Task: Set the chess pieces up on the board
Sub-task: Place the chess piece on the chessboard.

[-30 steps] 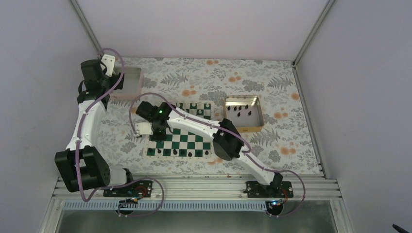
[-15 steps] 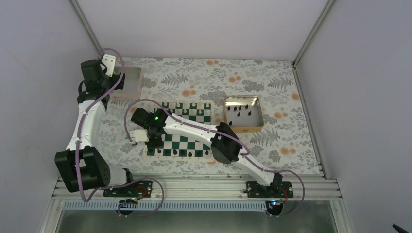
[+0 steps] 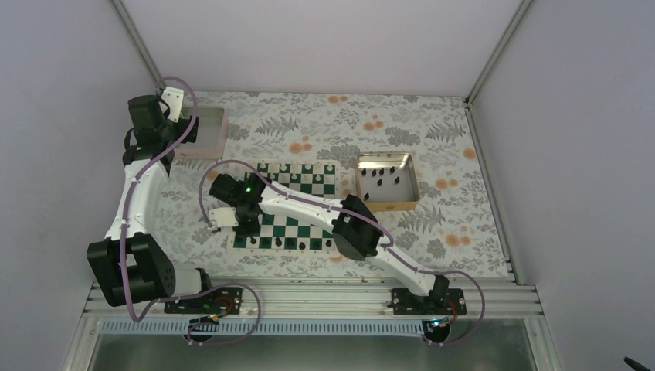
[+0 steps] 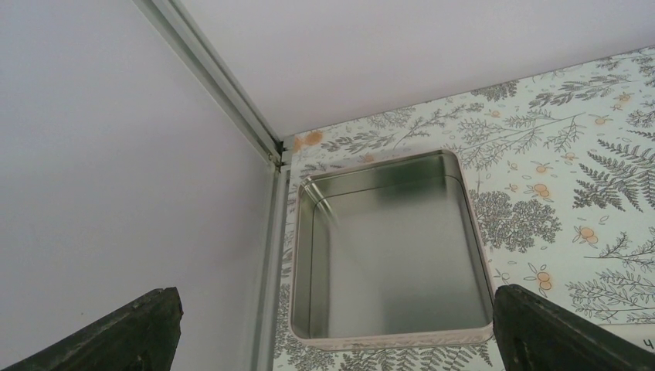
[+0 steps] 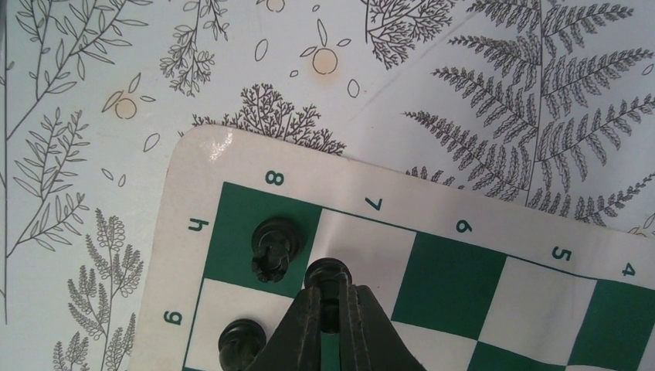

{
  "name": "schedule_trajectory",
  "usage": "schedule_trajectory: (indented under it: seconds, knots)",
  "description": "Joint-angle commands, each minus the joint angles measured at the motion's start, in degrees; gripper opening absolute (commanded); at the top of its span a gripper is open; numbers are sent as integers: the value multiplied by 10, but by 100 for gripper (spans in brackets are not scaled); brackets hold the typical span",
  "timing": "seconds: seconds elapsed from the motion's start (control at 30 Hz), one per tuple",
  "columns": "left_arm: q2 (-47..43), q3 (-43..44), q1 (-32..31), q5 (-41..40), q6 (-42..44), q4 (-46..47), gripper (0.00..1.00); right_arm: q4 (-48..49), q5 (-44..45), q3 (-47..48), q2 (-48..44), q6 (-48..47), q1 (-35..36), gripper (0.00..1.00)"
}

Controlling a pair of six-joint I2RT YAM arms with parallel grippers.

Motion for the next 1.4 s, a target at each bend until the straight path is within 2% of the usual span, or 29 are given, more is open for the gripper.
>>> schedule_trajectory:
  seconds: [0.0, 0.5, 0.87, 1.2, 1.37]
  knots:
    - [-13, -3, 5, 8, -5, 2, 100, -1, 10, 14, 12, -9, 0, 5]
    - [-14, -5, 6, 12, -5, 3, 100, 8, 21, 15, 15, -12, -3, 6]
    - [-12, -4, 7, 17, -3, 1, 100, 17, 17, 15, 12, -5, -9, 23]
    - [-10, -1, 8, 18, -3, 1, 100, 19, -5, 14, -25, 7, -22, 24]
    - [-10, 1, 8, 19, -4, -3, 100, 23, -9, 19, -11, 6, -33, 22]
